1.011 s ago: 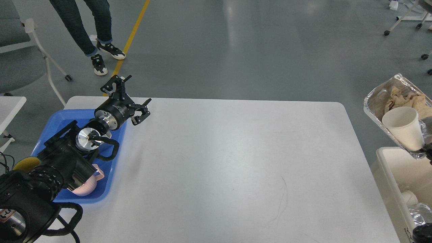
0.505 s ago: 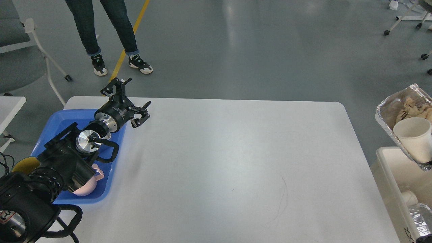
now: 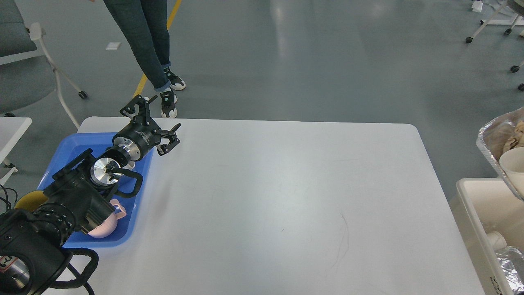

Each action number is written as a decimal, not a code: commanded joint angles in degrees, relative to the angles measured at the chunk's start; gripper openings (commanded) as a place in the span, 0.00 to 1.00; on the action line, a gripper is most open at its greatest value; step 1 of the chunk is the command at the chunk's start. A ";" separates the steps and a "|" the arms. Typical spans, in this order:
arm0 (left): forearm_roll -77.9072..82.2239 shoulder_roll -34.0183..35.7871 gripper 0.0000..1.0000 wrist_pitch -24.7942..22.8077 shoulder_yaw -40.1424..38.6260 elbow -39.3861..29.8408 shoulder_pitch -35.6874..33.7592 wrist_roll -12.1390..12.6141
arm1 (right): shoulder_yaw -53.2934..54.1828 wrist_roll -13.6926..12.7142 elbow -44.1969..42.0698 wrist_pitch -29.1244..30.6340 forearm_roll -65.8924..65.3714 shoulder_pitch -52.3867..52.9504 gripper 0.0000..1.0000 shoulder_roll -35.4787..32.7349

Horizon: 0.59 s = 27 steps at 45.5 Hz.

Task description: Tidy desktop

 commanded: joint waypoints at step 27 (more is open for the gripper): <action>1.41 2.12 0.97 0.36 0.26 0.00 0.13 0.08 | 1.96 -3.08 0.00 -4.76 -0.08 -4.47 0.00 -0.13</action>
